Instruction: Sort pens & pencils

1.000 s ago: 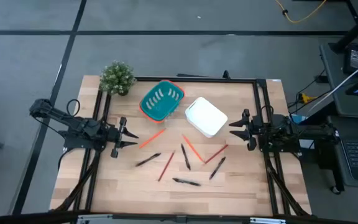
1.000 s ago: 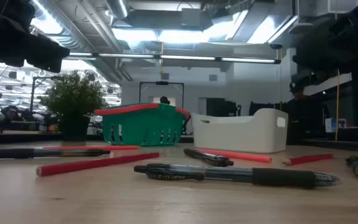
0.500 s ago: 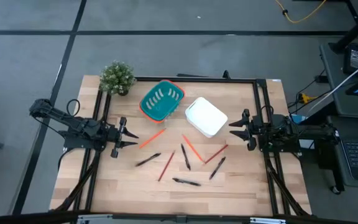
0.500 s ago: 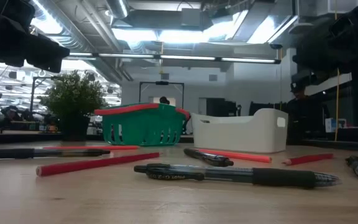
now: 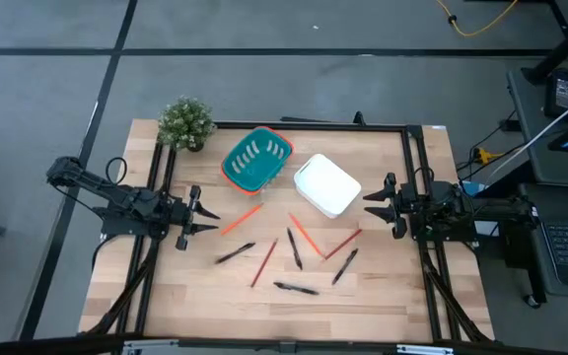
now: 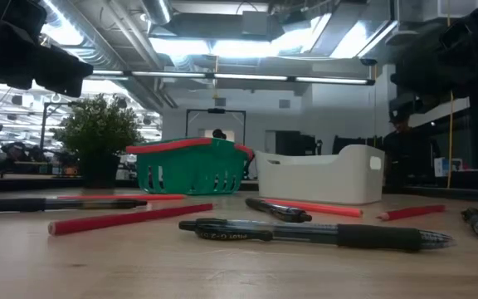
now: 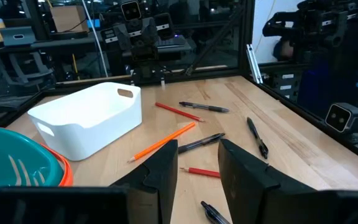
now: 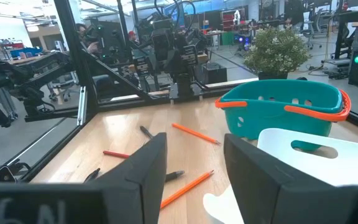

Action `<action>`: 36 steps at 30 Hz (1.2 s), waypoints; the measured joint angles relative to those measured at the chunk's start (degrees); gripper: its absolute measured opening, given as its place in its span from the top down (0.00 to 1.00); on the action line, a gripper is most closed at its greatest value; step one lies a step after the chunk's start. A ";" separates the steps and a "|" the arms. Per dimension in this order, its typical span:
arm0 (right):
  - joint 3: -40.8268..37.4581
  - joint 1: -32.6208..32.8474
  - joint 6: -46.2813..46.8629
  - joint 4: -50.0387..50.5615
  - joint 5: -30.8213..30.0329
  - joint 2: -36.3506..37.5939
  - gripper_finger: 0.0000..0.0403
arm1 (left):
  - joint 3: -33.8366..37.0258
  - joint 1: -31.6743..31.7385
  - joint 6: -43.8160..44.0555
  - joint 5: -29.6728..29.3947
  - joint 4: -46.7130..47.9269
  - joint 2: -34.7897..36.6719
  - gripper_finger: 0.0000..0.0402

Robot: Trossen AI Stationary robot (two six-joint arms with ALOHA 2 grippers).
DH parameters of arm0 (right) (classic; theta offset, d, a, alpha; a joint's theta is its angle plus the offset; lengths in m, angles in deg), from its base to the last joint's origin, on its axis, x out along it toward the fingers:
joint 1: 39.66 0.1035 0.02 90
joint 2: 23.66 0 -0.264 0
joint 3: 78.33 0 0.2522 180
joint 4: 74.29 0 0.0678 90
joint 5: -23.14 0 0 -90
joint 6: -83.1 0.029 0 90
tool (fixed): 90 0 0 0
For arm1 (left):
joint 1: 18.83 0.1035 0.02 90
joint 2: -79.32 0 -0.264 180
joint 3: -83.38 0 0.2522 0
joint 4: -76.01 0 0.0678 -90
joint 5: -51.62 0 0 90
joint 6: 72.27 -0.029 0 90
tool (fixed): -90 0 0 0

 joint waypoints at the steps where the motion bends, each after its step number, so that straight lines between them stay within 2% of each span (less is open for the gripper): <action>1: 0.00 0.00 0.00 -0.01 0.00 -0.01 0.60 | 0.00 0.00 -0.01 0.01 0.01 -0.02 0.73; 25: -0.02 0.00 0.17 -0.02 0.02 -0.01 0.60 | 0.00 0.00 -0.01 -0.01 0.01 0.00 0.73; 30: -0.02 0.00 4.48 -0.64 0.04 -0.02 0.60 | 0.00 0.00 -0.01 0.01 0.01 0.00 0.73; 36: -0.02 0.00 4.84 -4.12 1.46 -0.02 0.60 | 0.00 0.00 -0.01 0.00 -0.01 -0.02 0.73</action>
